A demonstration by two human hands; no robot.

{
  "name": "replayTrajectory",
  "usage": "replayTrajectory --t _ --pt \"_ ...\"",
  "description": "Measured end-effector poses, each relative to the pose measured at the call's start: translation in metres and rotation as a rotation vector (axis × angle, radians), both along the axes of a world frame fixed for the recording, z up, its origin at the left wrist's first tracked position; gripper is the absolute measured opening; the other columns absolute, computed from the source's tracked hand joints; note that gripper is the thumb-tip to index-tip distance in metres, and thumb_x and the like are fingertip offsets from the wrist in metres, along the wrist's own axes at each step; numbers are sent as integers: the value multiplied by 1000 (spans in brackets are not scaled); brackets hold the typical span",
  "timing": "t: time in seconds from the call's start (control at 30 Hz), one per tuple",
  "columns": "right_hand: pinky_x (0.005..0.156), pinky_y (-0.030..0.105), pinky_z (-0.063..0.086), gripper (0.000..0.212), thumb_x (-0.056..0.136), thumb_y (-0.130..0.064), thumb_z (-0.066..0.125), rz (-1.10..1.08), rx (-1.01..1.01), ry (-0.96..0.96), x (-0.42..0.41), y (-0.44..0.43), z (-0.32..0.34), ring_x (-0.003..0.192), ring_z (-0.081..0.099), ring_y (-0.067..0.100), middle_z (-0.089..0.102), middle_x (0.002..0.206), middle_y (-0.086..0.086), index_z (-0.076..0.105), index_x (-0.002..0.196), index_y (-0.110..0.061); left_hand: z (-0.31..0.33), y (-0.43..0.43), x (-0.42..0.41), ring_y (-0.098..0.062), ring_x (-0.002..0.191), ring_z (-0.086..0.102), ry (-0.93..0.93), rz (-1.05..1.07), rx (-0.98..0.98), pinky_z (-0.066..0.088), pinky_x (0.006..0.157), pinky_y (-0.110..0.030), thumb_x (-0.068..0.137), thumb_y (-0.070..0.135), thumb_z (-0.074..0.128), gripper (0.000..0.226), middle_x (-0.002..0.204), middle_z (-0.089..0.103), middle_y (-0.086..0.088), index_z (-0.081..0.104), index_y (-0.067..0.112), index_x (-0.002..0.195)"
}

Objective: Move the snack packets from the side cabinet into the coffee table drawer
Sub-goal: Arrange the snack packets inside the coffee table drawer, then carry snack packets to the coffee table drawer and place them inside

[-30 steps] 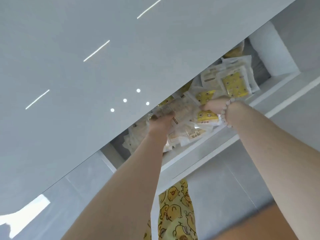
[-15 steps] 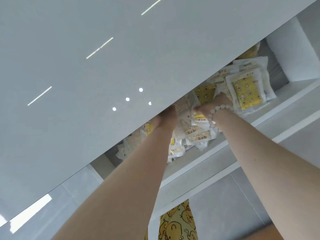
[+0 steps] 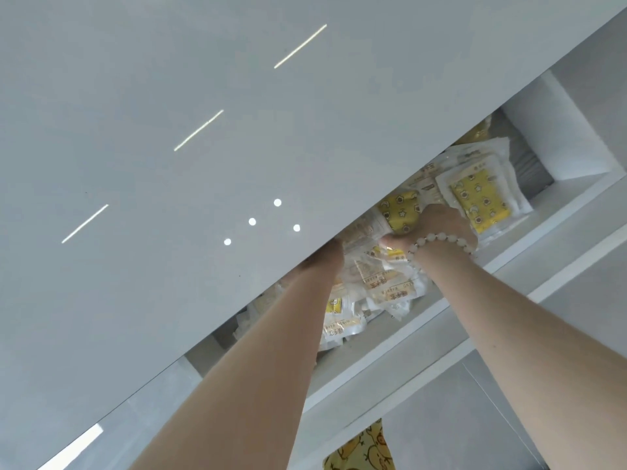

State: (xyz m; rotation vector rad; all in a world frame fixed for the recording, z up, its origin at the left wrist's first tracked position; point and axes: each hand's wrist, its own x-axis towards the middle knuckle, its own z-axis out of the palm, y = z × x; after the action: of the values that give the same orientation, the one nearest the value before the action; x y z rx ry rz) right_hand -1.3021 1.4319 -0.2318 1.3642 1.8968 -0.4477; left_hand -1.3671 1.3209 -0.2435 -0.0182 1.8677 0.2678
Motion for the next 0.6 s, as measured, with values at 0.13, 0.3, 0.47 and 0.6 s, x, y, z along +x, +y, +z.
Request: replayTrajectory --t 0.13,0.3,0.47,0.6 --pt "56 27 42 50 75 -53 72 21 -18 -44 2 -2 11 79 57 22 48 70 4 47 69 -9 16 -4 3 -22 117 55 108 -76 -87 44 94 -26 103 19 27 38 125 58 -13 50 4 129" --pt "72 34 46 53 81 -39 69 4 -54 -11 23 -5 41 119 47 26 50 124 9 53 120 -8 51 -17 26 -30 124 48 189 -183 -112 47 96 -40 95 31 39 52 140 41 -13 33 7 141" --pt "91 34 43 51 90 -31 54 86 -12 140 46 3 118 124 39 24 42 133 9 39 133 -8 127 -14 42 -25 133 35 347 -614 -13 44 97 -35 95 33 44 54 143 33 -8 25 12 142" --pt "96 31 41 49 96 -37 42 231 111 238 68 5 204 127 38 23 38 138 8 36 136 -9 214 7 32 -22 120 42 487 -798 121 39 94 -31 96 28 40 39 126 44 -4 39 11 131"
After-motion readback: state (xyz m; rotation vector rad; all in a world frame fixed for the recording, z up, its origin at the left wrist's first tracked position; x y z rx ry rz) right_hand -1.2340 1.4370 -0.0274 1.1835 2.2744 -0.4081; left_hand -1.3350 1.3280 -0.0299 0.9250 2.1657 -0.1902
